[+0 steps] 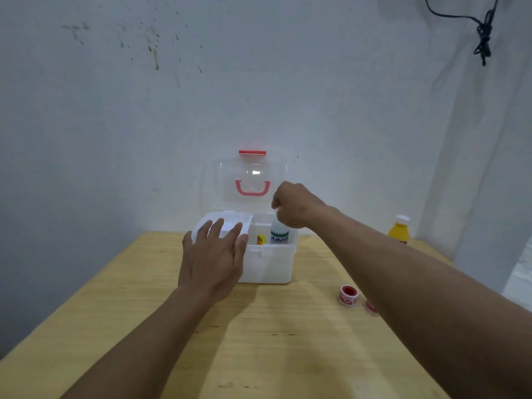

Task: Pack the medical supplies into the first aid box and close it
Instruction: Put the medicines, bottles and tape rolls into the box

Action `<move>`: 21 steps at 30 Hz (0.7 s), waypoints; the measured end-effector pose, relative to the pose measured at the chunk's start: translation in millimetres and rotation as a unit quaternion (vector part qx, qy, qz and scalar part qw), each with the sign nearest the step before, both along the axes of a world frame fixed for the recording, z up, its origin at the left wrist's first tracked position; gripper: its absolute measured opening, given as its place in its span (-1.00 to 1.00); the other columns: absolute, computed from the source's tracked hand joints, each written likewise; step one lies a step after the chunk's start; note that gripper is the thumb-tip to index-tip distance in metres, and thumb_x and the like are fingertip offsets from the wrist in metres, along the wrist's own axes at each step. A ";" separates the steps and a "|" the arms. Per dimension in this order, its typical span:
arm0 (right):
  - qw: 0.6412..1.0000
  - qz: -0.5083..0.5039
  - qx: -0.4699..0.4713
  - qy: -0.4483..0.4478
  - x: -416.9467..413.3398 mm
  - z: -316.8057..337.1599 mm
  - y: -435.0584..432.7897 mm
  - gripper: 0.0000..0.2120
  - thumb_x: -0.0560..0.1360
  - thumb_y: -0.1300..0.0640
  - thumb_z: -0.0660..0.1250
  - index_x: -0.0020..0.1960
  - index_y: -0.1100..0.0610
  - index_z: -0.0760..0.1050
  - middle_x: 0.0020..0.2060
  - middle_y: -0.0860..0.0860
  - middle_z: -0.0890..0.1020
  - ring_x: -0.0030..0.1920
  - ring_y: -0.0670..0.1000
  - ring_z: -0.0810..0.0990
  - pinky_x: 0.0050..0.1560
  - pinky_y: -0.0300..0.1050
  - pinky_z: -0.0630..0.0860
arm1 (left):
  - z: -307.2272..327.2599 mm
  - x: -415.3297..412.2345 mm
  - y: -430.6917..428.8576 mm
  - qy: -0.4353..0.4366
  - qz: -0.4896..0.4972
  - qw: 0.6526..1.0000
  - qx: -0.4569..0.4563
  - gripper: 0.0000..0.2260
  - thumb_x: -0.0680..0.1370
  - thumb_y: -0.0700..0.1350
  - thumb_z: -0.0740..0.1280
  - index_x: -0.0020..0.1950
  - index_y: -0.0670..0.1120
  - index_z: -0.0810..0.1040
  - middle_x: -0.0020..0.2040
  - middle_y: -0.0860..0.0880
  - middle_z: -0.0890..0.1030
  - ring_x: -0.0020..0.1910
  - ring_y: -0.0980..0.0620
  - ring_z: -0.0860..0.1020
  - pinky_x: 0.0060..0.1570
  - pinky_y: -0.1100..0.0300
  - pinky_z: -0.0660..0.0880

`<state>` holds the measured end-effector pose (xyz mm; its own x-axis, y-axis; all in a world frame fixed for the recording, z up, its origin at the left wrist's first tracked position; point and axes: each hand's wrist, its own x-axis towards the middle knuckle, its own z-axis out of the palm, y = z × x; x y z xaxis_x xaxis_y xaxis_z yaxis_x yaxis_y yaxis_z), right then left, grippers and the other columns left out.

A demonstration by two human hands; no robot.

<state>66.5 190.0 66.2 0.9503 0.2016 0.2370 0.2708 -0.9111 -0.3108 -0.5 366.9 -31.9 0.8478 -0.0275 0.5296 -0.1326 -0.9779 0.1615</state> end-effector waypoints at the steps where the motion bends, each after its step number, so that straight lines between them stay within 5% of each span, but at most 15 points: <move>1: 1.000 0.001 0.001 0.001 0.3 -3.9 0.7 -0.67 0.49 0.33 0.28 0.24 0.19 0.54 0.15 0.14 0.60 0.12 0.14 0.60 0.15 0.05 0.59 | 0.1 -0.1 0.2 -0.001 -0.001 1.000 0.000 -0.42 0.58 0.21 -0.25 0.49 0.17 0.30 0.52 -0.05 0.31 0.53 -0.04 0.17 0.44 -0.17 0.06; 9: 1.000 0.027 -0.001 -0.012 -4.8 0.1 -10.3 -0.55 0.53 0.34 0.23 0.39 0.14 0.47 0.32 0.10 0.53 0.31 0.12 0.50 0.25 -0.06 0.48 | -1.3 1.5 2.0 0.001 0.001 1.000 0.000 -0.44 0.60 0.21 -0.23 0.49 0.17 0.31 0.51 -0.04 0.32 0.52 -0.04 0.19 0.43 -0.17 0.07; 21: 0.994 -0.107 -0.030 -0.007 -29.9 8.6 -113.9 -0.59 0.51 0.14 0.25 0.36 0.07 0.46 0.25 0.06 0.54 0.20 0.13 0.55 0.14 -0.02 0.52 | -0.9 -0.1 1.3 -0.008 0.005 1.000 -0.005 -0.41 0.58 0.22 -0.23 0.46 0.13 0.37 0.47 -0.10 0.38 0.48 -0.12 0.24 0.41 -0.22 0.09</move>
<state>36.6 76.2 74.8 0.9696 0.0087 0.2444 0.0720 -0.9653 -0.2510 -0.5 368.2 -32.8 0.8399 -0.0146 0.5425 -0.1262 -0.9775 0.1690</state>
